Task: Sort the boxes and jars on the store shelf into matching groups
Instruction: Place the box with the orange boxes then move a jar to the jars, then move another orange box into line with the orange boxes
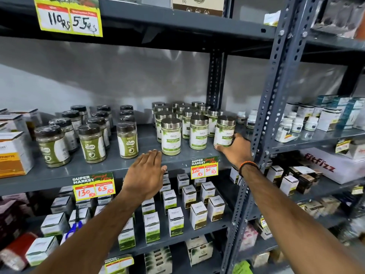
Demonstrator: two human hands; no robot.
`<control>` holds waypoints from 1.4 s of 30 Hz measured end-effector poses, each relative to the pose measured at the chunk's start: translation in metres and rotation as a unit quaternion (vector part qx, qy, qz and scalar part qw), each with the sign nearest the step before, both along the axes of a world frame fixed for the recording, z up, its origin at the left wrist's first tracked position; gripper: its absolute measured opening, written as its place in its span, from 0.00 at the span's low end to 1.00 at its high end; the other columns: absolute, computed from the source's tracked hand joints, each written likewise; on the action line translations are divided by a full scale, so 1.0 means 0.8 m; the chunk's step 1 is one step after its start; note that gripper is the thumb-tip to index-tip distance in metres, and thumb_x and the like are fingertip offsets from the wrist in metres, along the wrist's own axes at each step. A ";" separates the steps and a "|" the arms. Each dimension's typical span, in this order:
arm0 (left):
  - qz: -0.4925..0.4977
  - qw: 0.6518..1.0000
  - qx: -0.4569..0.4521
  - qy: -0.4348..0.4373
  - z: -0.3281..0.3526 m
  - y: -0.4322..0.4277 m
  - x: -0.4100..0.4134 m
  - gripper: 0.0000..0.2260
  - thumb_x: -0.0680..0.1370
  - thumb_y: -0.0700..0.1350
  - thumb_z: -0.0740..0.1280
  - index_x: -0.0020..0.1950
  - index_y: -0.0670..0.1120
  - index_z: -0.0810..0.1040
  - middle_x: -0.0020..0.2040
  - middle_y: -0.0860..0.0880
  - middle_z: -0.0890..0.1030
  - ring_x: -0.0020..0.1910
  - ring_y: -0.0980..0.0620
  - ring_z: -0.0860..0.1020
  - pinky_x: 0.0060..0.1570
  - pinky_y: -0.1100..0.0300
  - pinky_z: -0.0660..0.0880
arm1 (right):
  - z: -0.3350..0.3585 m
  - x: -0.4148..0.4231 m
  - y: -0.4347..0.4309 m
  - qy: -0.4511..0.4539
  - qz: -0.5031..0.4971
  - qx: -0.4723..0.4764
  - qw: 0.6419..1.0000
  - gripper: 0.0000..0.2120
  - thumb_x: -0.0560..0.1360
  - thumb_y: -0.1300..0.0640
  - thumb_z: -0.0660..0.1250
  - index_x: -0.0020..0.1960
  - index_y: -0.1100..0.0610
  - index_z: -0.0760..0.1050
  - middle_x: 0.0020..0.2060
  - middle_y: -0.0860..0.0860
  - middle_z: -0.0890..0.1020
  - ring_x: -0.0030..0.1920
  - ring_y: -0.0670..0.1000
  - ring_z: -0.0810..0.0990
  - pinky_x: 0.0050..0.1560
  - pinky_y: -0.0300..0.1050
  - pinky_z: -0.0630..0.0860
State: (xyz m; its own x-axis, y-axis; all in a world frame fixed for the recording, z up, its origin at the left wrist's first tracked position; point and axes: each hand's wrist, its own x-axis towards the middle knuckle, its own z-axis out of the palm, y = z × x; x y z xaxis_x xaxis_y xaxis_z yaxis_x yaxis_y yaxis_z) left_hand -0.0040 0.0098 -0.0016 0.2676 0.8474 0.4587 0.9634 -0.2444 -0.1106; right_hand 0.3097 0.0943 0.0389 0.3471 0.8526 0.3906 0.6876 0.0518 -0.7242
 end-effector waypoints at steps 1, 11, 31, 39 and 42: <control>0.002 1.000 0.001 0.001 0.000 0.000 0.000 0.29 0.84 0.55 0.45 0.78 0.39 0.63 0.76 0.38 0.69 0.75 0.41 0.68 0.76 0.45 0.62 | 0.001 0.001 0.004 0.010 -0.005 -0.005 1.000 0.35 0.60 0.44 0.84 0.61 0.58 0.77 0.55 0.54 0.86 0.54 0.56 0.85 0.54 0.54 0.82; 0.008 1.000 -0.005 0.006 -0.001 0.001 0.000 0.30 0.84 0.56 0.43 0.79 0.40 0.60 0.78 0.40 0.67 0.77 0.43 0.65 0.77 0.47 0.59 | 0.004 0.004 0.019 0.033 -0.001 -0.028 0.999 0.31 0.58 0.45 0.86 0.56 0.55 0.84 0.54 0.54 0.87 0.53 0.56 0.85 0.56 0.53 0.82; 0.007 1.000 -0.002 0.002 -0.001 -0.003 0.003 0.31 0.83 0.56 0.42 0.79 0.39 0.61 0.77 0.39 0.68 0.76 0.42 0.65 0.77 0.46 0.58 | 0.011 0.004 0.013 0.030 0.006 -0.041 0.999 0.30 0.60 0.46 0.86 0.58 0.56 0.84 0.55 0.54 0.87 0.53 0.55 0.85 0.54 0.49 0.81; 0.001 0.998 -0.037 0.054 0.010 -0.046 0.000 0.31 0.83 0.59 0.45 0.82 0.43 0.53 0.81 0.42 0.59 0.79 0.42 0.57 0.78 0.42 0.55 | -0.004 0.006 -0.070 -0.012 -0.021 0.056 0.998 0.33 0.70 0.40 0.78 0.66 0.59 0.75 0.61 0.55 0.84 0.58 0.57 0.83 0.58 0.50 0.80; -0.023 0.997 -0.011 0.069 0.016 -0.101 -0.024 0.29 0.83 0.59 0.50 0.79 0.45 0.60 0.79 0.43 0.66 0.77 0.43 0.64 0.76 0.43 0.61 | -0.002 -0.016 -0.118 -0.048 0.011 0.104 0.993 0.28 0.72 0.41 0.76 0.64 0.57 0.76 0.58 0.53 0.84 0.56 0.57 0.83 0.55 0.49 0.79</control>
